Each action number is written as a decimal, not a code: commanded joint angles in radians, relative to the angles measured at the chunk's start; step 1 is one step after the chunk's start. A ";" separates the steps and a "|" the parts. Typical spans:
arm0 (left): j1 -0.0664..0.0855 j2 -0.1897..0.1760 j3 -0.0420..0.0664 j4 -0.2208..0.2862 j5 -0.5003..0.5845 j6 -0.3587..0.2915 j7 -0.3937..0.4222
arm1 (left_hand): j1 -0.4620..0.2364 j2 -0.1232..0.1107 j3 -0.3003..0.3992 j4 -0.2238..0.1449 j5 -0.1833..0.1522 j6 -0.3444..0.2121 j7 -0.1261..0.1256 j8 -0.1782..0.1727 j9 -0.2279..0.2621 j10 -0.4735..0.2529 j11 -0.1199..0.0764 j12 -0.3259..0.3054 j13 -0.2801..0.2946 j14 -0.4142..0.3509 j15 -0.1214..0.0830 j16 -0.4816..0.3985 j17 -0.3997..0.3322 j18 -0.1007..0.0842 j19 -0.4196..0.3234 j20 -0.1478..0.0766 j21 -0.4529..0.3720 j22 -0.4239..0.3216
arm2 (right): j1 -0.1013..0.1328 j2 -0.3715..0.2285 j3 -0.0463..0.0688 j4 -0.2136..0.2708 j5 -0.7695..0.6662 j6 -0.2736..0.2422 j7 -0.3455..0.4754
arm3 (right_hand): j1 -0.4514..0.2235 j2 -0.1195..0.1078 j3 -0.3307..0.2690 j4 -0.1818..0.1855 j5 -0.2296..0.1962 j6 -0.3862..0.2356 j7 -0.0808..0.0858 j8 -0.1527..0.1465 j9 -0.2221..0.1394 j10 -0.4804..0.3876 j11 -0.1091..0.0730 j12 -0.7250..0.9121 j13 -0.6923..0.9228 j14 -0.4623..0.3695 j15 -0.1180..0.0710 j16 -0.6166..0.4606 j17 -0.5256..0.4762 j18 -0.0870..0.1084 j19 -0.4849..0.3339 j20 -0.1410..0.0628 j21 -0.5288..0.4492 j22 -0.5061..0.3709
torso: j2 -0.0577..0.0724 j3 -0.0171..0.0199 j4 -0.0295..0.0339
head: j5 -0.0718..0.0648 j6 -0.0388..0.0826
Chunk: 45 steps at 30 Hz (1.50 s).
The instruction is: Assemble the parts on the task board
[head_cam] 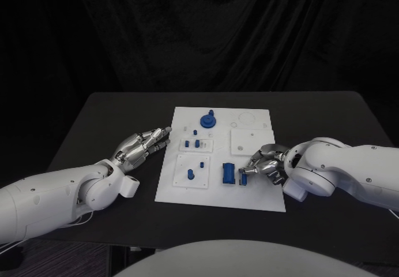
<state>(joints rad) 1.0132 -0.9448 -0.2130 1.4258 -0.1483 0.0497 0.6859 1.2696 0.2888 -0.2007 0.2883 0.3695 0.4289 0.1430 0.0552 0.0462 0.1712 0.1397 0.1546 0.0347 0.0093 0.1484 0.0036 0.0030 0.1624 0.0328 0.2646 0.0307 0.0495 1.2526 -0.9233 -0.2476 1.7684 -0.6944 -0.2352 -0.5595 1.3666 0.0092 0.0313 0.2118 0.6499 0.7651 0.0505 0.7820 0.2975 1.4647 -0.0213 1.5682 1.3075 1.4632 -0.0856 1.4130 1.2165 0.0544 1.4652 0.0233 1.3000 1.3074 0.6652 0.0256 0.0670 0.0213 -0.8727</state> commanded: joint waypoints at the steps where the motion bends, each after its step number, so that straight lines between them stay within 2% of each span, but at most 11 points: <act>1: -0.002 0.003 0.001 0.000 0.006 0.018 0.118 | 0.011 0.002 0.007 0.000 0.006 -0.002 0.002 0.003 0.000 -0.006 0.001 0.001 0.000 0.000 0.004 -0.001 0.000 0.019 -0.003 0.007 -0.003 -0.001 | 0.000 0.004 0.000 -0.006 -0.017 -0.029 0.010 | -0.009 0.002 0.054 -0.047 -0.007 -0.005 -0.002 0.002 0.002 0.106 -0.005 0.003 0.263 0.049 -0.005 -0.005 -0.002 0.007 0.015 -0.004 -0.005 0.182 | 0.000 0.0000 -0.0002 | 0.001 0.000; 9: -0.004 0.004 0.001 -0.002 0.006 0.022 0.115 | 0.012 0.002 0.008 0.000 0.007 -0.003 0.002 0.003 0.000 -0.007 0.002 0.001 0.000 0.000 0.004 -0.001 0.000 0.019 -0.003 0.008 -0.003 -0.001 | -0.001 0.008 0.000 -0.017 -0.021 -0.023 -0.005 | -0.025 -0.001 0.048 -0.027 -0.048 -0.015 0.000 0.000 0.009 0.106 -0.004 0.003 0.263 0.048 -0.004 -0.007 -0.007 0.008 0.013 -0.003 -0.011 0.180 | 0.000 0.0000 -0.0004 | 0.004 0.000; 11: -0.004 0.004 0.001 -0.002 0.006 0.022 0.114 | 0.012 0.002 0.008 0.000 0.007 -0.003 0.002 0.003 0.000 -0.007 0.002 0.001 0.000 0.000 0.004 -0.001 0.000 0.019 -0.003 0.008 -0.003 -0.001 | -0.001 0.009 0.000 -0.018 -0.025 -0.017 -0.010 | -0.043 -0.004 0.038 -0.008 -0.090 -0.021 0.003 -0.003 0.013 0.106 -0.001 0.003 0.263 0.048 -0.002 -0.008 -0.009 0.008 0.012 -0.002 -0.013 0.179 | 0.000 0.0000 -0.0004 | 0.004 0.000; 14: -0.005 0.005 0.001 -0.002 0.006 0.023 0.114 | 0.013 0.002 0.008 0.000 0.007 -0.003 0.003 0.003 0.000 -0.007 0.001 0.000 0.000 0.000 0.005 -0.001 0.000 0.019 -0.003 0.008 -0.003 -0.001 | -0.001 0.010 0.000 -0.019 -0.030 -0.004 -0.018 | -0.051 -0.006 0.033 0.001 -0.114 -0.024 0.004 -0.005 0.015 0.106 0.000 0.003 0.263 0.048 -0.001 -0.009 -0.011 0.009 0.012 -0.001 -0.014 0.179 | 0.000 -0.0001 -0.0001 | 0.004 0.000; 16: -0.005 0.005 0.001 -0.003 0.006 0.023 0.113 | 0.014 0.002 0.009 0.000 0.008 -0.003 0.003 0.002 0.000 -0.008 0.001 0.000 0.000 0.000 0.005 -0.001 0.000 0.019 -0.003 0.008 -0.003 -0.001 | -0.002 0.011 0.000 -0.019 -0.031 0.005 -0.023 | -0.061 -0.012 0.021 0.015 -0.155 -0.029 0.007 -0.007 0.019 0.106 0.002 0.003 0.263 0.048 0.001 -0.009 -0.013 0.009 0.012 0.001 -0.016 0.179 | 0.000 0.0000 -0.0005 | 0.005 0.000; 18: -0.005 0.006 0.001 -0.003 0.006 0.024 0.113 | 0.015 0.002 0.010 0.000 0.009 -0.003 0.004 0.003 0.000 -0.009 0.001 0.000 0.000 0.000 0.006 -0.001 0.000 0.019 -0.003 0.008 -0.003 -0.001 | -0.002 0.011 0.000 -0.019 -0.032 0.013 -0.027 | -0.065 -0.014 0.015 0.022 -0.174 -0.031 0.008 -0.009 0.021 0.106 0.003 0.003 0.263 0.047 0.002 -0.010 -0.015 0.009 0.012 0.002 -0.017 0.178 | 0.000 0.0001 -0.0005 | 0.005 0.000; 27: -0.006 0.007 0.001 -0.005 0.006 0.025 0.112 | 0.024 0.001 0.014 -0.003 0.017 -0.004 0.004 0.003 0.000 -0.011 0.001 0.000 0.000 0.001 0.008 0.000 0.000 0.019 -0.003 0.010 -0.003 -0.002 | -0.007 0.013 0.000 -0.015 -0.034 0.045 -0.042 | -0.068 -0.013 0.010 0.028 -0.193 -0.030 0.008 -0.007 0.025 0.106 0.004 0.003 0.263 0.048 0.002 -0.009 -0.014 0.010 0.011 0.003 -0.019 0.178 | -0.001 0.0001 -0.0007 | 0.008 0.000; 36: -0.007 0.009 0.001 -0.009 0.006 0.026 0.110 | 0.040 0.000 0.021 -0.007 0.032 -0.004 0.003 0.003 0.000 -0.012 0.001 0.001 0.000 0.002 0.009 0.000 0.000 0.019 -0.004 0.011 -0.003 -0.002 | -0.008 0.012 0.000 -0.015 -0.034 0.049 -0.043 | -0.071 -0.011 0.004 0.036 -0.202 -0.022 0.007 0.000 0.031 0.106 0.003 0.003 0.263 0.047 0.002 -0.011 -0.018 0.010 0.011 0.003 -0.022 0.177 | -0.001 -0.0002 -0.0005 | 0.009 0.000; 42: -0.008 0.011 0.001 -0.012 0.006 0.028 0.108 | 0.044 -0.001 0.023 -0.008 0.036 -0.005 0.003 0.003 0.000 -0.012 0.000 0.002 0.000 0.002 0.010 0.000 0.000 0.019 -0.003 0.011 -0.003 -0.002 | -0.008 0.012 0.000 -0.017 -0.034 0.045 -0.041 | -0.108 -0.007 -0.024 0.073 -0.270 -0.030 0.009 0.004 0.042 0.106 0.004 0.003 0.263 0.046 0.003 -0.012 -0.022 0.012 0.008 0.003 -0.030 0.175 | 0.000 0.0001 -0.0004 | 0.009 0.000; 45: -0.009 0.012 0.001 -0.014 0.006 0.029 0.107 | 0.049 0.000 0.025 -0.009 0.041 -0.005 0.003 0.003 0.000 -0.013 0.000 0.001 0.000 0.002 0.011 0.000 0.000 0.019 -0.003 0.011 -0.003 -0.002 | -0.008 0.011 0.000 -0.020 -0.034 0.041 -0.040 | -0.143 0.006 -0.042 0.079 -0.291 -0.039 0.012 0.002 0.045 0.106 0.007 0.003 0.263 0.045 0.005 -0.016 -0.030 0.014 0.004 0.005 -0.044 0.171 | -0.001 0.0000 -0.0005 | 0.010 0.000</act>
<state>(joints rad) 1.0057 -0.9350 -0.2131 1.4116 -0.1481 0.0664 0.6857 1.3093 0.2918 -0.1813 0.2799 0.4083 0.4289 0.1430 0.0552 0.0459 0.1639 0.1407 0.1542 0.0346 0.0130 0.1519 0.0036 0.0034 0.1623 0.0293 0.2681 0.0307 0.0488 1.2470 -0.9121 -0.2477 1.7482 -0.7247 -0.2019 -0.5889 1.2296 0.0144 -0.0068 0.2913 0.3617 0.7338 0.0619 0.7815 0.3422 1.4648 -0.0213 1.5682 1.3081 1.4633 -0.0856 1.4010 1.1884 0.0543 1.4652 0.0233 1.2584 1.3074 0.6647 0.0254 0.0665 0.0301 -0.8727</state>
